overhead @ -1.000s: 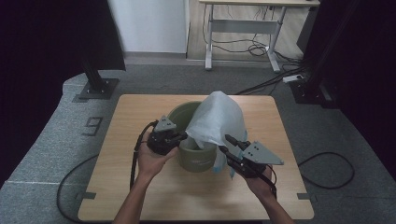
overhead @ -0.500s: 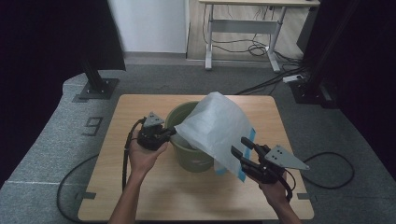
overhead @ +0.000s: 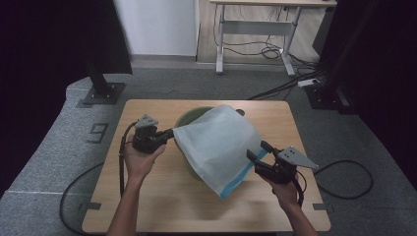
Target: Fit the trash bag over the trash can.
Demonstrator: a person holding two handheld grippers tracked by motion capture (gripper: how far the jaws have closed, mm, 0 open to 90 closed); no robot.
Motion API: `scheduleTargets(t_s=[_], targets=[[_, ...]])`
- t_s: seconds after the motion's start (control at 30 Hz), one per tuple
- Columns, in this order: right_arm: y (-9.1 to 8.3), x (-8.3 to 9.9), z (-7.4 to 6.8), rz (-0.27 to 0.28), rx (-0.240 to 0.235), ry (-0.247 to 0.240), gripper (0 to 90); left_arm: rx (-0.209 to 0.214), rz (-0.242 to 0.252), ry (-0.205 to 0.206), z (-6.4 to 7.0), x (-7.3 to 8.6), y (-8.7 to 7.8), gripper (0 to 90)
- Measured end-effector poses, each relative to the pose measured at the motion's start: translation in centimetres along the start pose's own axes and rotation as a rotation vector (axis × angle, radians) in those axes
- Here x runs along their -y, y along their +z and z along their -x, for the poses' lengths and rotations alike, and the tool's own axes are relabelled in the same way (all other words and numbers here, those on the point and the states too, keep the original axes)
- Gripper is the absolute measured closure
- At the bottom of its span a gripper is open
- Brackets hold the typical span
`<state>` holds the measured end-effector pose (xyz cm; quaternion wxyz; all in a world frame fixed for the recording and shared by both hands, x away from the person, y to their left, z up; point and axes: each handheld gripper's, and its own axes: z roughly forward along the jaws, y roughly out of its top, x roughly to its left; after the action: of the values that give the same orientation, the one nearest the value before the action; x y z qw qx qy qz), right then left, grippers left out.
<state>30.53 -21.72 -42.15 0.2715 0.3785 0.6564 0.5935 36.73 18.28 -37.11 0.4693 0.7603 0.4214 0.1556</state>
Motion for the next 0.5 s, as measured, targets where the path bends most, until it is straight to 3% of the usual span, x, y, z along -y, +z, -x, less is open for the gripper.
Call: scheduleTargets(t_s=[0.3,0.5], targets=[[1.0,0.0,2.1,0.005,0.005,0.022,28.2,0.01,0.007,0.013,0.1,0.0,0.0,86.9],[1.6,0.0,3.3,-0.003,-0.026,0.026,27.9,0.002,0.008,0.0,-0.3,0.0,0.1,87.1]])
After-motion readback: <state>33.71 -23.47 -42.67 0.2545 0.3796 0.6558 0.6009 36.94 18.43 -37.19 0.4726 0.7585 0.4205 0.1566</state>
